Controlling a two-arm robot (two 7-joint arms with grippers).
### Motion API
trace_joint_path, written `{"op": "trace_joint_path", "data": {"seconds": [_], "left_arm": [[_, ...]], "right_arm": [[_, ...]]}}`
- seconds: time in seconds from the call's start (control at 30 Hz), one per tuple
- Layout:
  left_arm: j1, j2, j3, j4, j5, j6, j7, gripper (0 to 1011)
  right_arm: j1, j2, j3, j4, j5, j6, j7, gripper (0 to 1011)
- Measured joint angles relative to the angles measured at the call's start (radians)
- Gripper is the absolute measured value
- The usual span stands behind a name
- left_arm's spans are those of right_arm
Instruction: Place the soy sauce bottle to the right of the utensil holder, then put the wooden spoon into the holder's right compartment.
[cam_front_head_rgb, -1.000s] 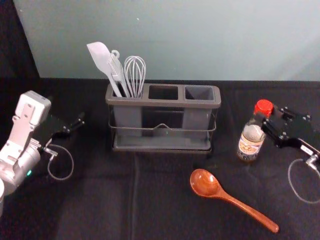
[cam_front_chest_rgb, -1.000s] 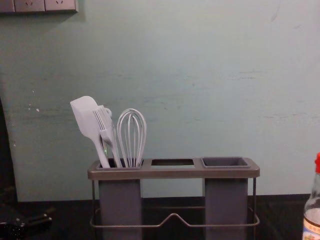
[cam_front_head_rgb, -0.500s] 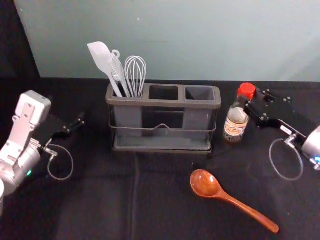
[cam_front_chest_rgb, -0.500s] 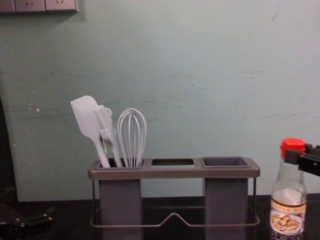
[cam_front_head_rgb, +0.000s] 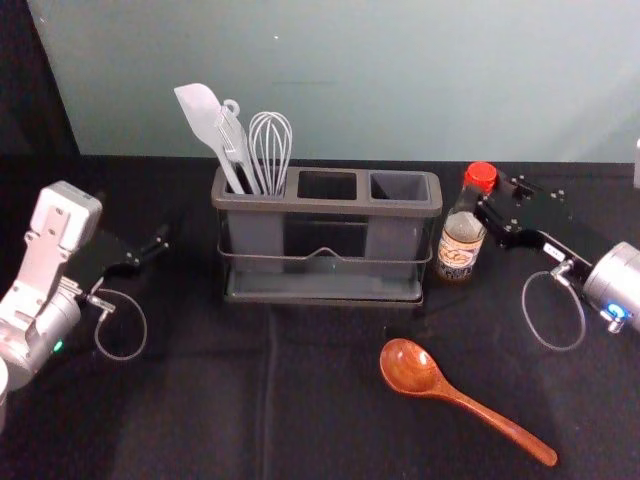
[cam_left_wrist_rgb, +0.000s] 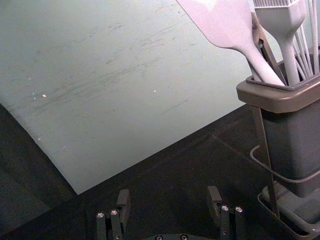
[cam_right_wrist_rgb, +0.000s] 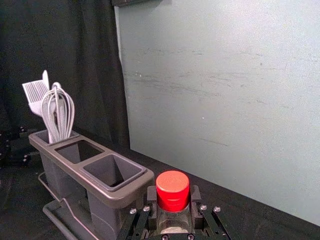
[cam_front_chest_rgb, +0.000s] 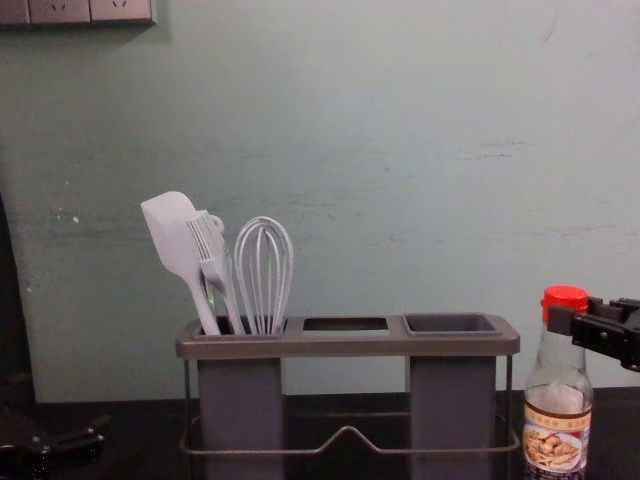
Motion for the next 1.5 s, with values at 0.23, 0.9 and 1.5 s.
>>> {"op": "trace_joint_path", "data": {"seconds": [0.23,0.9,1.5], "left_arm": [[0.000,0.000,0.000,0.000,0.000,0.000,0.000,1005],[0.000,0.000,0.000,0.000,0.000,0.000,0.000,1005],[0.000,0.000,0.000,0.000,0.000,0.000,0.000,1005]], "right_arm": [[0.009,-0.009,-0.010,0.015,0.001,0.004,0.003,382],[0.004,-0.009,-0.013,0.018,-0.016,0.007,-0.005,382],[0.003,-0.011,-0.003,0.028,-0.008,0.006,-0.005,382]]}}
